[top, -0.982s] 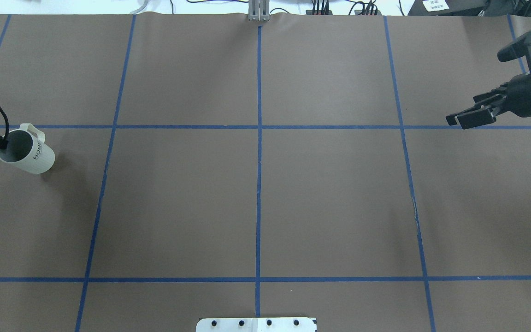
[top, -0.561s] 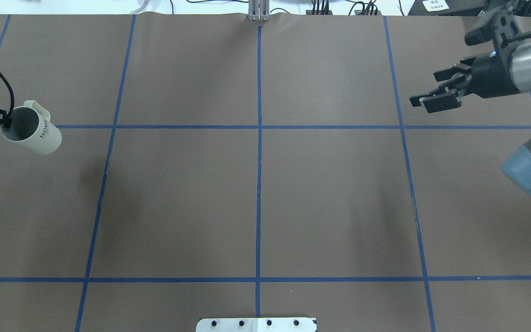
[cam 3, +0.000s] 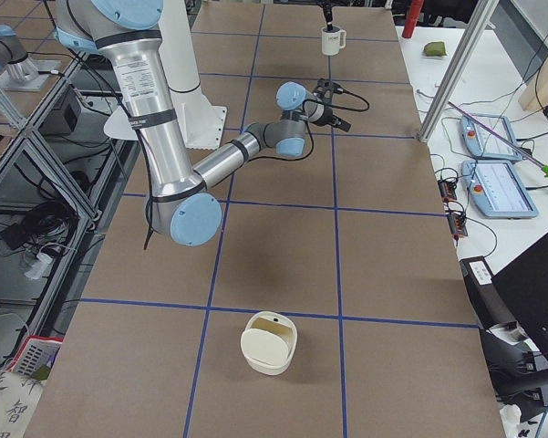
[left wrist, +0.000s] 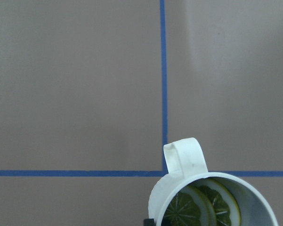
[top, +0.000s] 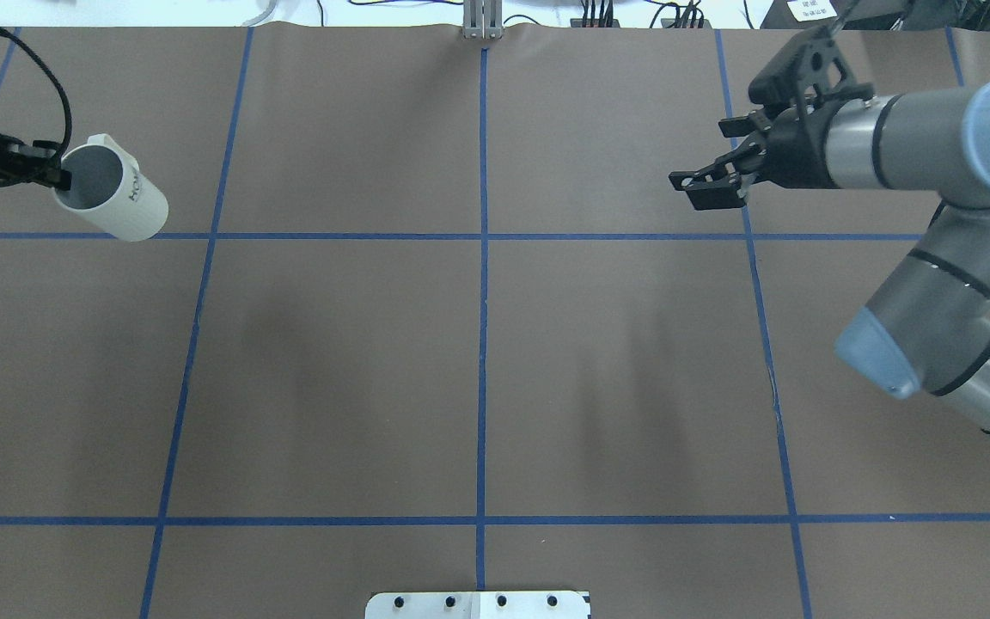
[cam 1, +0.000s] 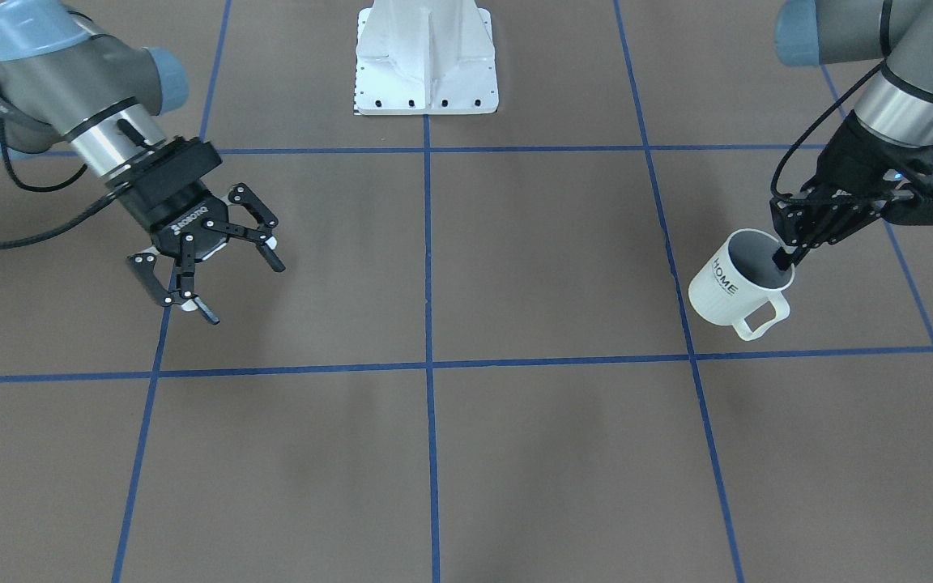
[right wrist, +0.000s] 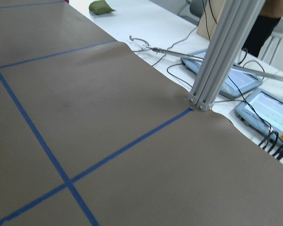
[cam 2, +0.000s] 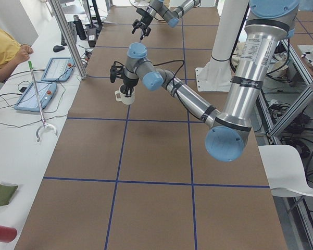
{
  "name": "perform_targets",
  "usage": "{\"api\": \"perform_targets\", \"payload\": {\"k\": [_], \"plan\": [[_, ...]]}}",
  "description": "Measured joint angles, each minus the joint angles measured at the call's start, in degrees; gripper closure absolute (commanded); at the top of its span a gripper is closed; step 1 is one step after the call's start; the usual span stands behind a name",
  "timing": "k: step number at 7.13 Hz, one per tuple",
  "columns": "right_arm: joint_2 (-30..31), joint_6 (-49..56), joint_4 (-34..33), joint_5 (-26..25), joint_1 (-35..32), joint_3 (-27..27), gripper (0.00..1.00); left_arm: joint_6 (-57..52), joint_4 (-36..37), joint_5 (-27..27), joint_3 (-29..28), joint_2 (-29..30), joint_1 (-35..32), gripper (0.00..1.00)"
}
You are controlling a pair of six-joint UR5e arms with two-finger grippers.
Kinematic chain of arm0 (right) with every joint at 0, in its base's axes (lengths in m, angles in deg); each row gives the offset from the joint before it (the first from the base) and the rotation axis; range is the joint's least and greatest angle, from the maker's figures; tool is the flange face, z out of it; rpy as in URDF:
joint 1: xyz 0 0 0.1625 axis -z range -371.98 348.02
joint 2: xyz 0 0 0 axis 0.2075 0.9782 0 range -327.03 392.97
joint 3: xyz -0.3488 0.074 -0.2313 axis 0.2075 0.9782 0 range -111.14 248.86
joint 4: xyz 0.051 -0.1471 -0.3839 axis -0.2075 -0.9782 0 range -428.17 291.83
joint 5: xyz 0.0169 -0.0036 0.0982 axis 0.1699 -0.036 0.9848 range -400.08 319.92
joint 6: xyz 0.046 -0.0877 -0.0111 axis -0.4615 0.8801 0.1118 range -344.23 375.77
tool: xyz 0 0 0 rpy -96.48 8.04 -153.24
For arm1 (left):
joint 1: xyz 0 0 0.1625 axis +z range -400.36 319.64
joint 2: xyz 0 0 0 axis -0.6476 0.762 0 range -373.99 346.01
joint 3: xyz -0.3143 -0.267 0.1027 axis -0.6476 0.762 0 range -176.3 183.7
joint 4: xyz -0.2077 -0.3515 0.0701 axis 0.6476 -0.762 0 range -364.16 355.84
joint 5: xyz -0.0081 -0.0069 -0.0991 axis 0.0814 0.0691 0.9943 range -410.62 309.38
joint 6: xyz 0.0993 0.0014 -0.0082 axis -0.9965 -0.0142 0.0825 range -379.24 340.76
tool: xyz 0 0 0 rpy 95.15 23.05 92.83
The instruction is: Left arm hands cup to right arm to dump lemon
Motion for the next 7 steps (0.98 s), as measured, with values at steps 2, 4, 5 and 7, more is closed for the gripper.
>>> {"api": "perform_targets", "payload": {"k": [2, 4, 5, 7], "plan": [[-6.49, 2.12, 0.97, -13.31, 6.03, 4.89, 0.02, 12.03, 0.26, 1.69, -0.41, 7.05, 1.00, 1.00], [-13.23, 2.52, 2.70, -21.04, 9.61, 9.74, 0.03, 19.96, 0.30, 1.74, -2.08, 12.69, 3.08, 1.00], [-15.59, 2.44, 3.24, -25.04, 11.57, 11.20, 0.04, 23.05, 0.28, 1.43, -3.46, 15.31, 4.30, 1.00], [-18.49, 2.20, 4.09, -30.90, 15.22, 12.89, 0.04, 26.73, 0.22, 1.11, -4.85, 18.09, 6.07, 1.00]]}}
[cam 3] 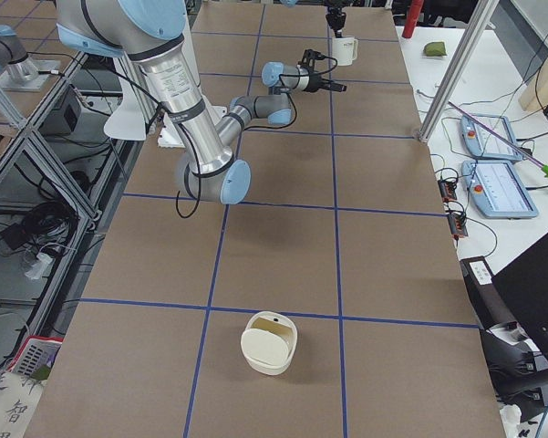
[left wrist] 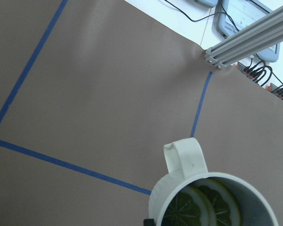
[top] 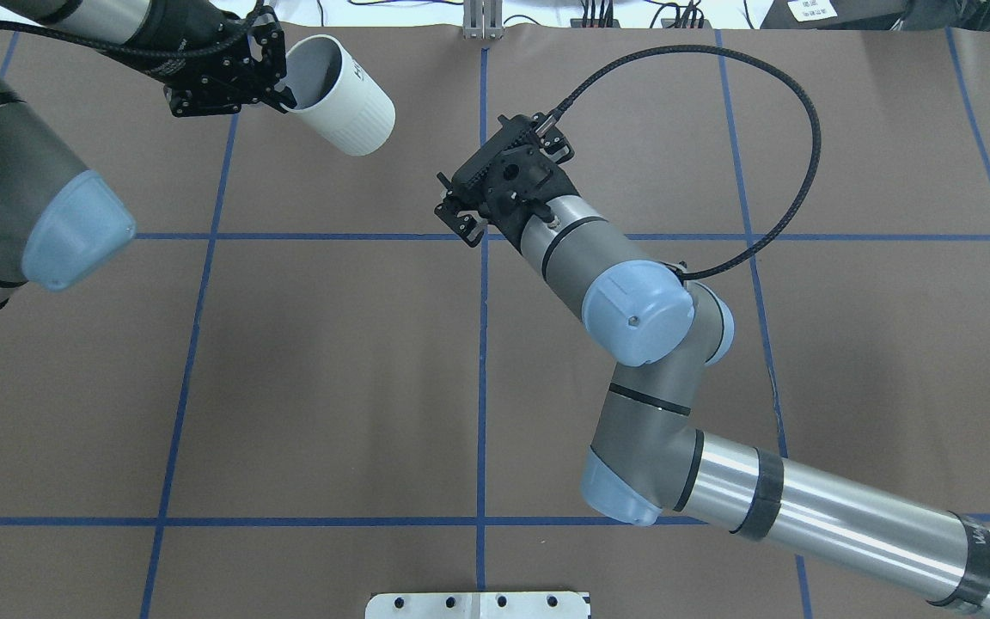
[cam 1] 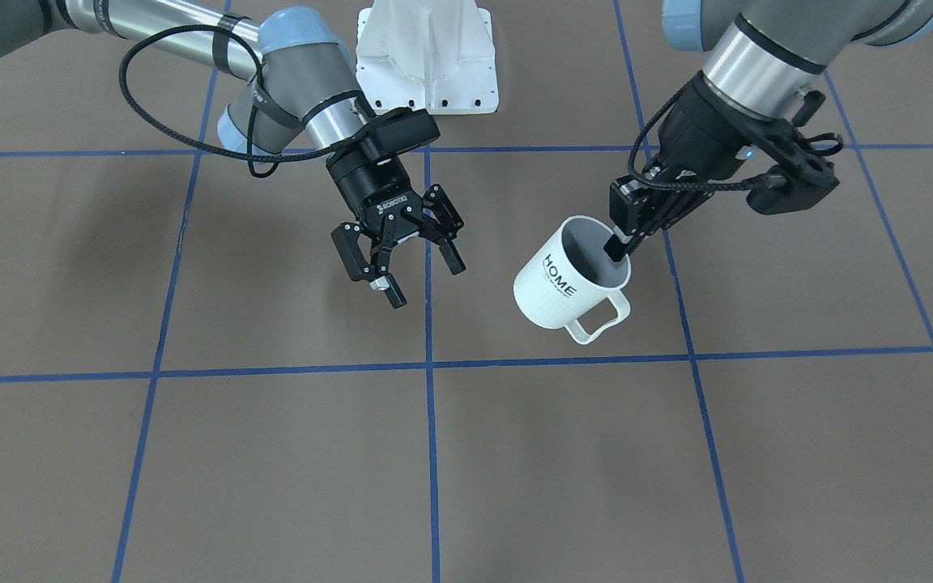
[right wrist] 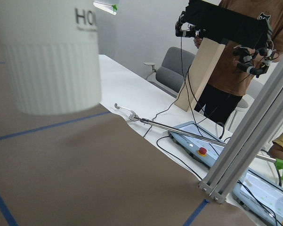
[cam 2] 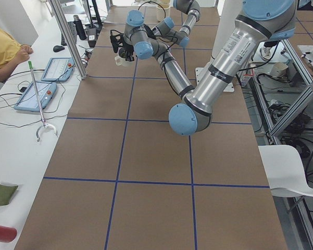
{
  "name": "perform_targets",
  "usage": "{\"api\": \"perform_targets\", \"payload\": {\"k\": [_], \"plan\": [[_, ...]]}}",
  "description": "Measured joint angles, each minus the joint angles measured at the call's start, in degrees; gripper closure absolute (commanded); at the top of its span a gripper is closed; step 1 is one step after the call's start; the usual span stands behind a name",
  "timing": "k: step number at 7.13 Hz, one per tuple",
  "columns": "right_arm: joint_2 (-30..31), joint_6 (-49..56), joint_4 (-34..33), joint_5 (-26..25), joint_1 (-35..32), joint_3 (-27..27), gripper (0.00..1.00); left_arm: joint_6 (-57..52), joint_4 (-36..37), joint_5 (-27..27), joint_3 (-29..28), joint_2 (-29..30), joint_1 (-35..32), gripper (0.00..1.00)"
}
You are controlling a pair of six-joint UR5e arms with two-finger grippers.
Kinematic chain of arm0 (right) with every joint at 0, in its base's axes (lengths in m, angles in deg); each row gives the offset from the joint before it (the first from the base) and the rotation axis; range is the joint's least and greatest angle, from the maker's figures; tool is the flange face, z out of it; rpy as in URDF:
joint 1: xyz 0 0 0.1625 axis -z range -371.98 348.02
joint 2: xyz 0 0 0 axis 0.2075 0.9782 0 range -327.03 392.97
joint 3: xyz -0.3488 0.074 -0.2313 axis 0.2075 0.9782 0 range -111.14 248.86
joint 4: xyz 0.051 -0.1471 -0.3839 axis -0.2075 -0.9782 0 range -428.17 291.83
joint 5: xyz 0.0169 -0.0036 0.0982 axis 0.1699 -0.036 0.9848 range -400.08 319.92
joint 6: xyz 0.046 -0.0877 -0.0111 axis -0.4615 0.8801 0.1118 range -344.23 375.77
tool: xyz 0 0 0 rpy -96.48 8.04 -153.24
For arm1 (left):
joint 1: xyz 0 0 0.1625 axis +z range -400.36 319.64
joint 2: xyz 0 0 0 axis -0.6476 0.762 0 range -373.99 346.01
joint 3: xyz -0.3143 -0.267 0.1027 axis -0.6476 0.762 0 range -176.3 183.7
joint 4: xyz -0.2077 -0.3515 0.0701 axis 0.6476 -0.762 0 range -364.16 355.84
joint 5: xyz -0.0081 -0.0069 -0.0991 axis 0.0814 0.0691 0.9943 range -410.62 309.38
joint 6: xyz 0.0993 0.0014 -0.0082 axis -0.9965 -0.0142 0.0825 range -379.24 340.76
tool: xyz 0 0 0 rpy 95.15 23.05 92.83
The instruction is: Left arm hands cup to right arm to dump lemon
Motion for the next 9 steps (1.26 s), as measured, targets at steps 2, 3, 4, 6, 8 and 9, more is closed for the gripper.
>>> {"api": "perform_targets", "payload": {"k": [2, 3, 4, 6, 8, 9], "plan": [[-0.17, -0.08, 3.75, -3.61, 2.93, 0.70, 0.04, 1.04, -0.01, -0.21, -0.17, 0.66, 1.06, 1.00], [-0.08, -0.05, 4.86, -4.17, 3.59, 0.84, 0.04, 1.15, -0.01, -0.90, -0.22, 0.70, 2.03, 1.00], [0.04, 0.07, 5.29, -4.30, 3.89, 0.88, 0.04, 1.22, -0.01, -2.00, -0.32, 0.81, 3.43, 1.00], [0.15, 0.37, 5.47, -4.20, 4.17, 0.87, 0.04, 1.25, -0.03, -3.20, -0.43, 1.00, 5.50, 1.00], [0.19, 0.43, 5.48, -4.32, 4.53, 0.78, 0.04, 1.25, -0.09, -3.37, -0.45, 1.40, 7.03, 1.00], [0.23, 0.47, 5.48, -4.39, 4.62, 0.76, 0.04, 1.24, -0.12, -3.38, -0.41, 1.54, 7.59, 1.00]]}}
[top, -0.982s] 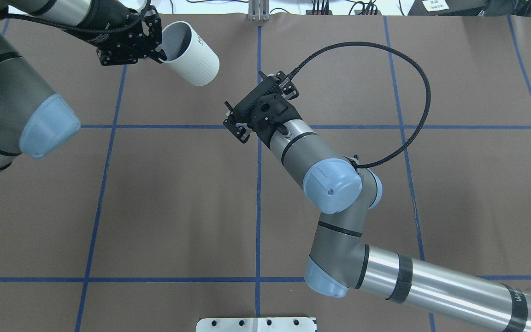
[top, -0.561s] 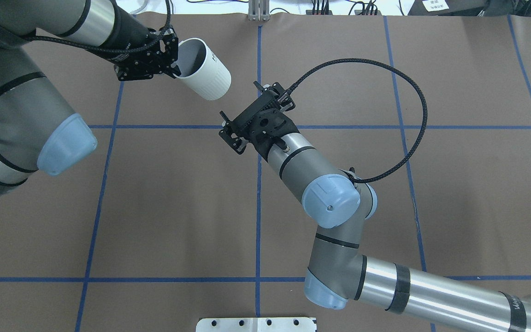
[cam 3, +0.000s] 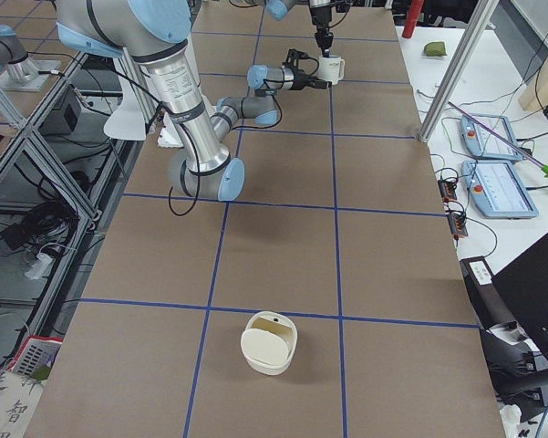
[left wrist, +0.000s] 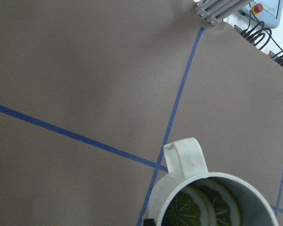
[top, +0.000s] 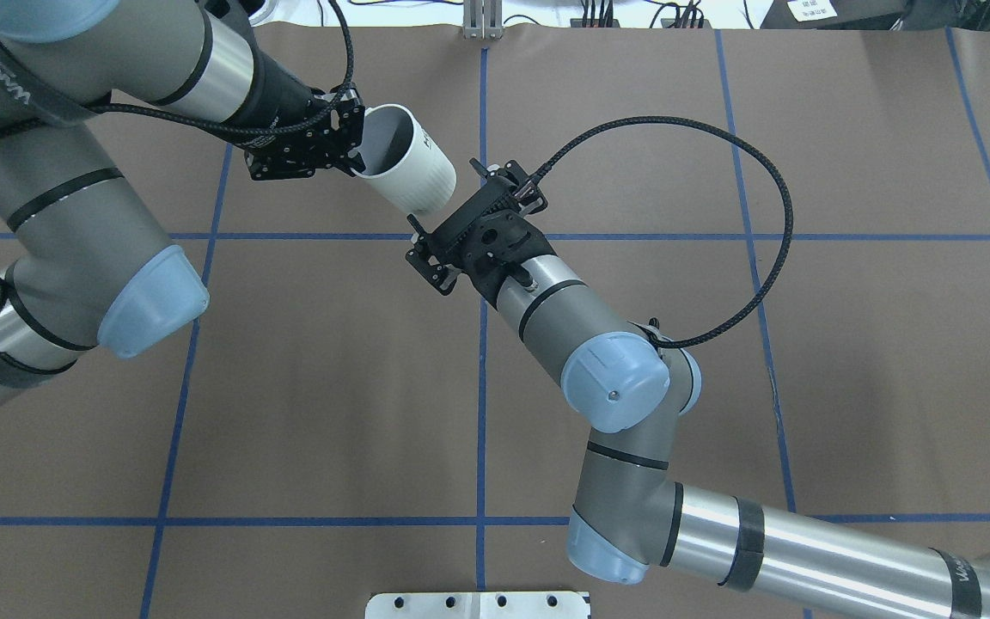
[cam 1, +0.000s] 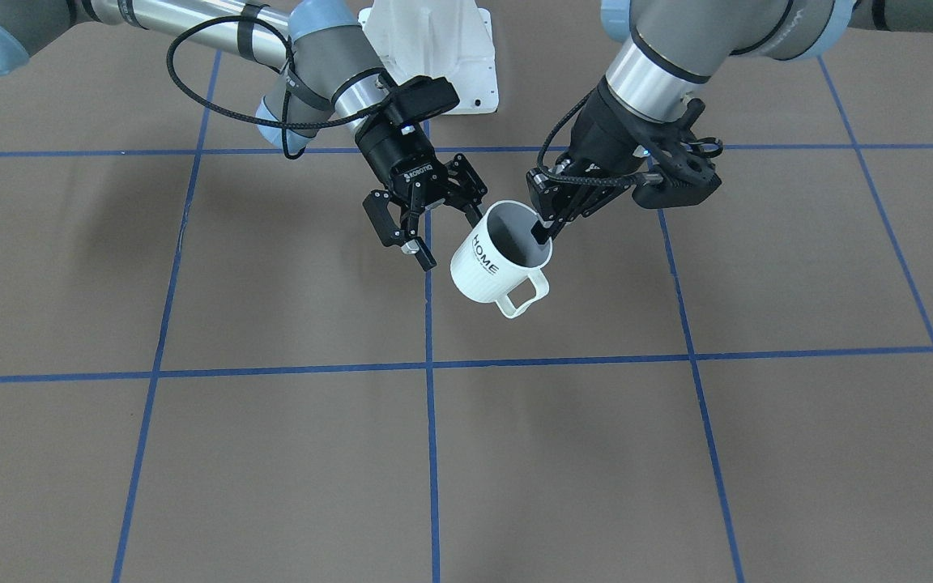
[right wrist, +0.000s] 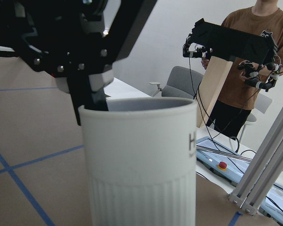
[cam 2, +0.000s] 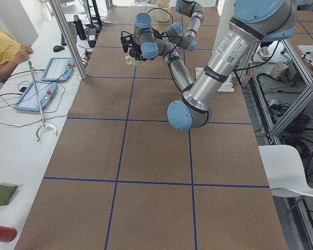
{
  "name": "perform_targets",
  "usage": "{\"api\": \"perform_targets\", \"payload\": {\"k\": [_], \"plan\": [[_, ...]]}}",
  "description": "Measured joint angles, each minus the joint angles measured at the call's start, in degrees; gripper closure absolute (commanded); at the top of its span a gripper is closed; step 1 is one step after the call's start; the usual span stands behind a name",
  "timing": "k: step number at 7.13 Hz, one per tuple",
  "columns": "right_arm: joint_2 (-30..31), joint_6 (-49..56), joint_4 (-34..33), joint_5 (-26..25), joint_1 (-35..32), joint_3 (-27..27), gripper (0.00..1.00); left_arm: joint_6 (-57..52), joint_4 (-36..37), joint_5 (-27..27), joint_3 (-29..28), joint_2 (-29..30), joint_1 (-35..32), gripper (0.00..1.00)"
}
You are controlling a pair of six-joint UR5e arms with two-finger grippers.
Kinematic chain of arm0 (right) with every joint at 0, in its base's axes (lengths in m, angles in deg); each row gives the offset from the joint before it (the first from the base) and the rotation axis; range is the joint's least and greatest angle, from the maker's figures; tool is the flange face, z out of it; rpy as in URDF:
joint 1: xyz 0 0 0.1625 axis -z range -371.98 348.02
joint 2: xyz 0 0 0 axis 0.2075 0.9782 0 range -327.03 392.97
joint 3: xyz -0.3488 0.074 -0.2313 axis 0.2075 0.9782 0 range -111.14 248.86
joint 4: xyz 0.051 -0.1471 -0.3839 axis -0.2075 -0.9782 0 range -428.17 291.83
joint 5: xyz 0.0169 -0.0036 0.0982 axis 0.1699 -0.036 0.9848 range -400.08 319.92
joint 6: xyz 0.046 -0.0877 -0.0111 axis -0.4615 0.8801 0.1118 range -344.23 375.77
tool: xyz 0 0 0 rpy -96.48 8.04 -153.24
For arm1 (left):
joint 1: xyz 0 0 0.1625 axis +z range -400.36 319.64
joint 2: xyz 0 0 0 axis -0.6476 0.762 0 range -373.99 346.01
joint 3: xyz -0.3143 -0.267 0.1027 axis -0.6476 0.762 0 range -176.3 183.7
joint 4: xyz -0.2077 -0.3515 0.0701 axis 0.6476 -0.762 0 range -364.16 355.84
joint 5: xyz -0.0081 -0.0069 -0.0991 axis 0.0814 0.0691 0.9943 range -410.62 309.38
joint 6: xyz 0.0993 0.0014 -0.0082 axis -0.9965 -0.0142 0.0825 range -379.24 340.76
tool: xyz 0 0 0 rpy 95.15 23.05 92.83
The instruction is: Left arm hands cup to right arm to dump lemon
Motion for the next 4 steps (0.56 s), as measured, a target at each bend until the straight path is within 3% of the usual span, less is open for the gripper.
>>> {"api": "perform_targets", "payload": {"k": [4], "plan": [[0.09, 0.03, -0.07, -0.07, 0.10, -0.01, 0.04, -0.07, -0.17, 0.02, 0.19, 0.16, 1.52, 1.00]]}}
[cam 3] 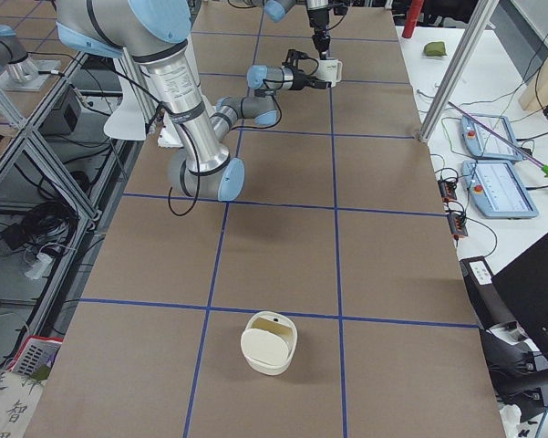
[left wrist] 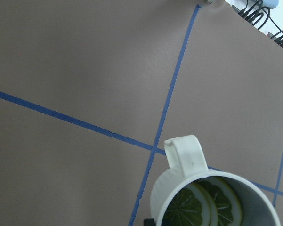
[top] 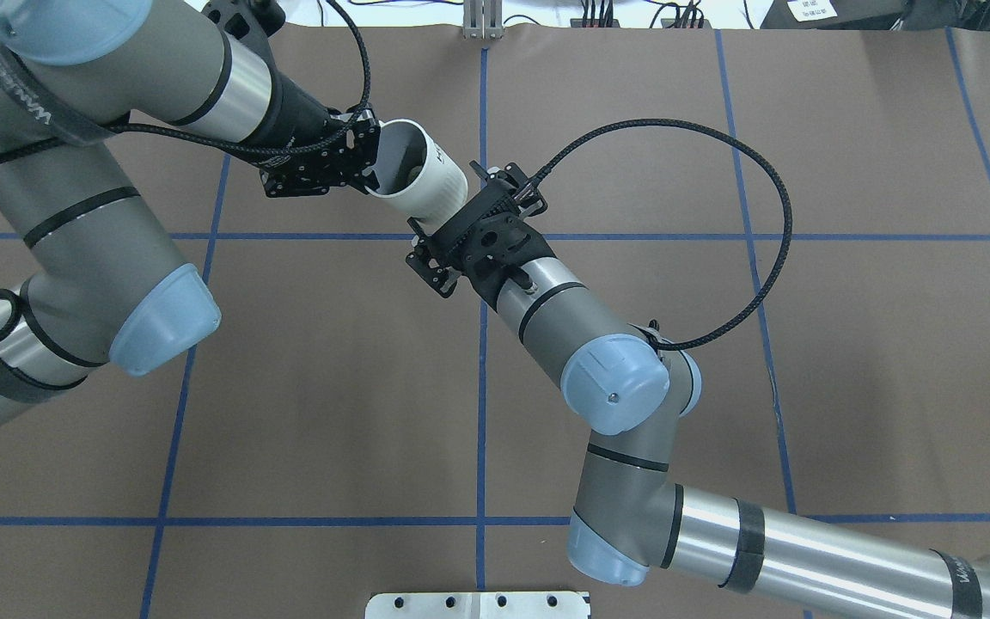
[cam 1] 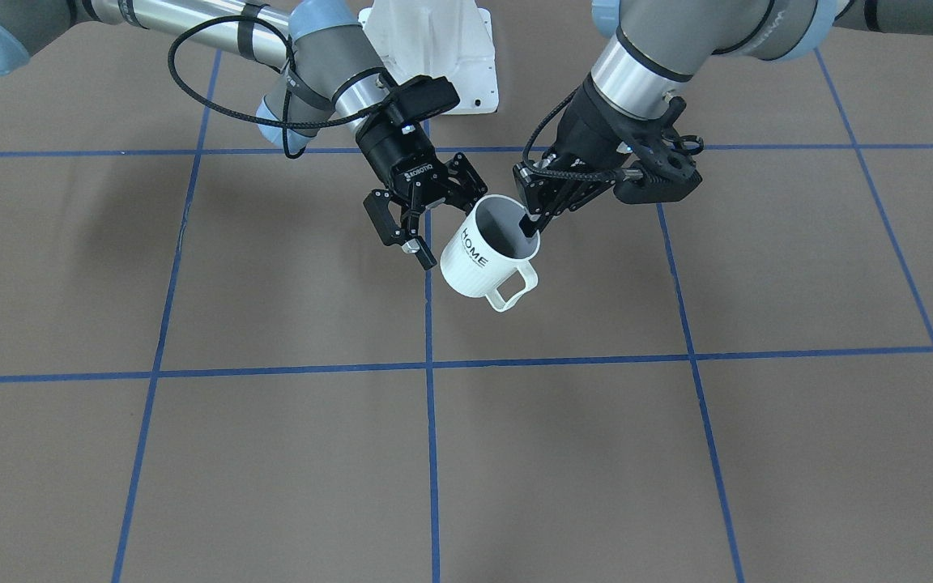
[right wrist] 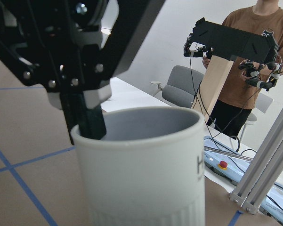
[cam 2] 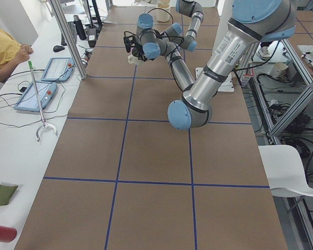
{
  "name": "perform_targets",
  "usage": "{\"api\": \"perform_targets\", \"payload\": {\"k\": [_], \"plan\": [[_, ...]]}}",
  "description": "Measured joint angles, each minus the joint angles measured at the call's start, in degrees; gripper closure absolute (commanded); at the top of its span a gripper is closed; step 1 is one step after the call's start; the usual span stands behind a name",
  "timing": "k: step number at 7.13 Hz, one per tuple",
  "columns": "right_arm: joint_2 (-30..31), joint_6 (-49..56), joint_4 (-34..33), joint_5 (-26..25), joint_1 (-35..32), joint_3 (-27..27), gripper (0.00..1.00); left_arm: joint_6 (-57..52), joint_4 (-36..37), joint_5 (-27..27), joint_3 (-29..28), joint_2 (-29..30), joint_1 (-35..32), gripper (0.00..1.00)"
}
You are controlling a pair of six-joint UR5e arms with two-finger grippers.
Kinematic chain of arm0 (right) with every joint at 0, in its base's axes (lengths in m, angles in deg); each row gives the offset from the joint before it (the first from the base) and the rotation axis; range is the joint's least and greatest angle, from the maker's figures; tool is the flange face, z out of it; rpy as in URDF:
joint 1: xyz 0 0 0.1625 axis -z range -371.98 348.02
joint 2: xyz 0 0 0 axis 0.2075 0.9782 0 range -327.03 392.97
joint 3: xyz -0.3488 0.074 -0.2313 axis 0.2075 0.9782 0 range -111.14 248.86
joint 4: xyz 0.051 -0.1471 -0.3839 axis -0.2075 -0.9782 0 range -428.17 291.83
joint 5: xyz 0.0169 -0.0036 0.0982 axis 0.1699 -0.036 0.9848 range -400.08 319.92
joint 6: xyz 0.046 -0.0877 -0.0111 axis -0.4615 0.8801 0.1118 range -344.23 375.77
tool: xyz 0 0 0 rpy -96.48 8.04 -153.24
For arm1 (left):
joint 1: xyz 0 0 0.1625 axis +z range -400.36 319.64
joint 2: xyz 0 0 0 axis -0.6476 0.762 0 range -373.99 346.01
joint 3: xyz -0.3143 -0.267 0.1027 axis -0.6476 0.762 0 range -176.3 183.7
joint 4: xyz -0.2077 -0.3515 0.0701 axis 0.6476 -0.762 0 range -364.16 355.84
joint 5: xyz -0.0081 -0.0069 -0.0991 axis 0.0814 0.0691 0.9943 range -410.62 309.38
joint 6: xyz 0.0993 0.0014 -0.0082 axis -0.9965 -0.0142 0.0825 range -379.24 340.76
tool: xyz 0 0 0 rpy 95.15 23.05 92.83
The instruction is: Left arm hands cup to right arm to dump lemon
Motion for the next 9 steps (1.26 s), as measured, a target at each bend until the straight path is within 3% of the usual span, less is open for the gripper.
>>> {"api": "perform_targets", "payload": {"k": [9], "plan": [[0.07, 0.17, 0.06, -0.73, 0.09, 0.09, 0.04, 0.00, 0.14, 0.04, -0.06, 1.63, 1.72, 1.00]]}}
